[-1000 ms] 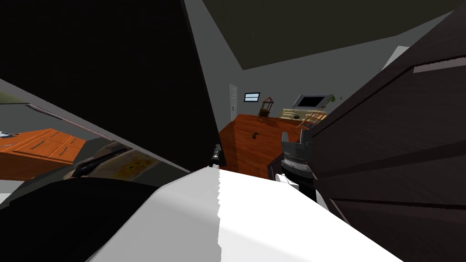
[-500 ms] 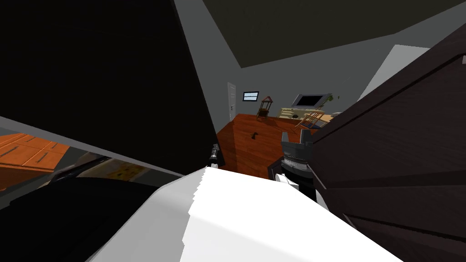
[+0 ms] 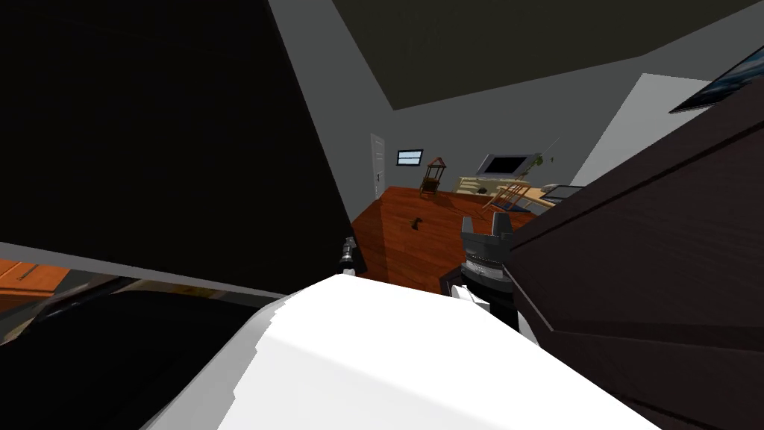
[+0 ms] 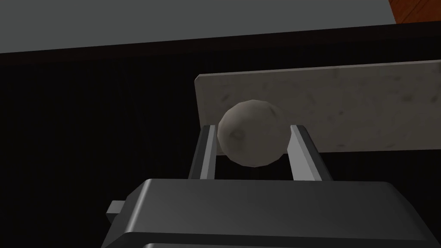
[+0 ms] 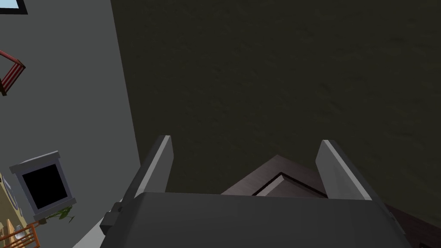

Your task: Push the door open

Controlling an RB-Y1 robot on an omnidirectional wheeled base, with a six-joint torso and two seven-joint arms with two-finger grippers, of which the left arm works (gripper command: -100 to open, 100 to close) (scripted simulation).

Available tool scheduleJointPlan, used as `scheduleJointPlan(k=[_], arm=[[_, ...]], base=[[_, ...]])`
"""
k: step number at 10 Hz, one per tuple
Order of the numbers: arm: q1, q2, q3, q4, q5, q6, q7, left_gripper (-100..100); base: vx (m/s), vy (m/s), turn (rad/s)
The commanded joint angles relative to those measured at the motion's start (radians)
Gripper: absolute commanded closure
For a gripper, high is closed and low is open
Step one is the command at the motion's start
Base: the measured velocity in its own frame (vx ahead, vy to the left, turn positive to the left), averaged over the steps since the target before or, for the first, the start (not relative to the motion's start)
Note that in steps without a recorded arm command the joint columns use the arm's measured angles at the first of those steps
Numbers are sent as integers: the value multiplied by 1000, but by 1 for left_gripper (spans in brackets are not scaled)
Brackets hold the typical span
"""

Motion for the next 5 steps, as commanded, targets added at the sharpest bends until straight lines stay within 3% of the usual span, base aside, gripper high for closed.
scheduleJointPlan(k=[1, 4, 5], arm=[[10, 12, 32, -15, 23, -7, -14, 100], [21, 9, 69, -28, 56, -7, -38, 100], [21, 9, 69, -28, 56, -7, -38, 100]], base=[[116, -3, -50], [123, 6, -35], [101, 11, -20]])
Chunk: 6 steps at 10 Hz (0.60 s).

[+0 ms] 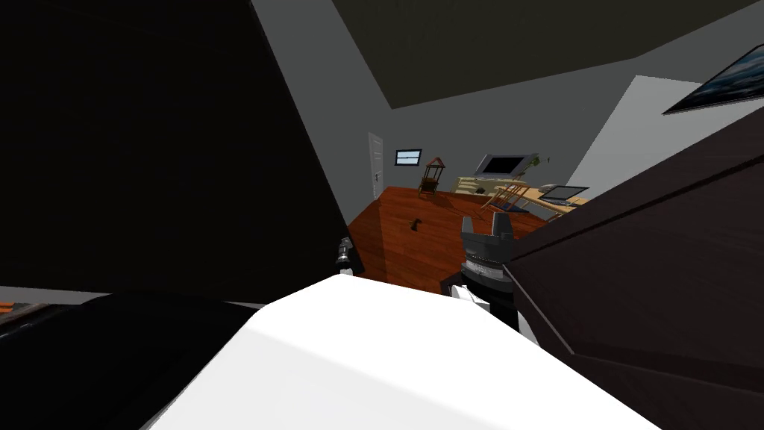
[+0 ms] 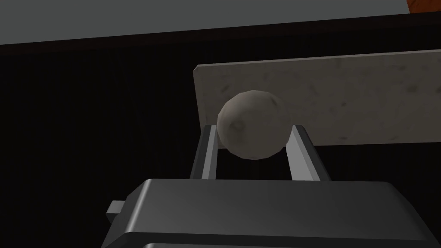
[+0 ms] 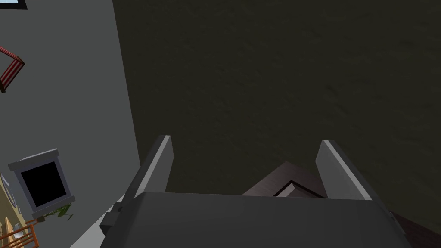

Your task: Push the door open

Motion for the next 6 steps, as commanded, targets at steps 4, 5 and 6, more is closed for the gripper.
scheduleJointPlan(k=[4, 5, 6], arm=[[22, -4, 66, -26, 53, -15, -40, 100], [27, -9, 83, -32, 68, -16, -51, 100], [32, -14, 100, -38, 83, -16, -61, 100]], base=[[133, 19, -40], [151, -8, -39], [193, 5, -44]])
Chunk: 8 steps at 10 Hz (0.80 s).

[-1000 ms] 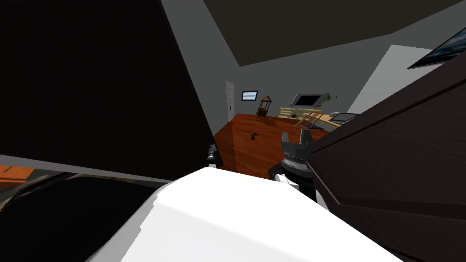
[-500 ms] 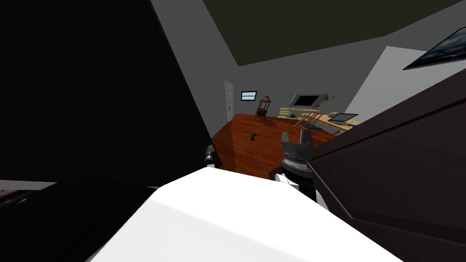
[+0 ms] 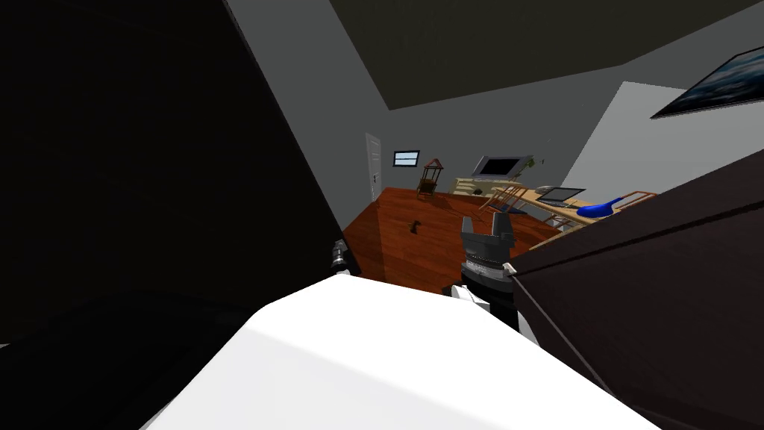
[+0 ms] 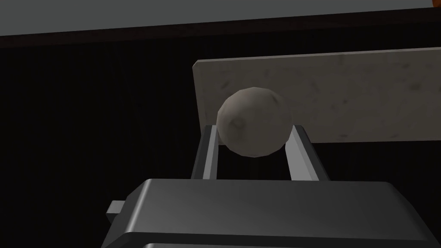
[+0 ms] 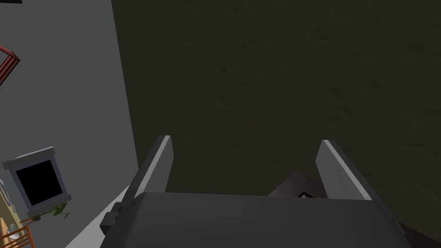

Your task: Push the door open

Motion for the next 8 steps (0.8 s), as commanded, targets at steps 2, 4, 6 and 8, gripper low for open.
scheduleJointPlan(k=[2, 4, 6, 8], arm=[[11, -5, 43, -26, 33, -4, -25, 100], [19, -17, 70, -35, 57, -5, -43, 100], [27, -33, 97, -45, 81, -5, -60, 100], [35, -41, 106, -47, 88, 1, -67, 100]], base=[[141, 17, -24], [166, 16, -40], [192, 25, -22], [113, 33, -10]])
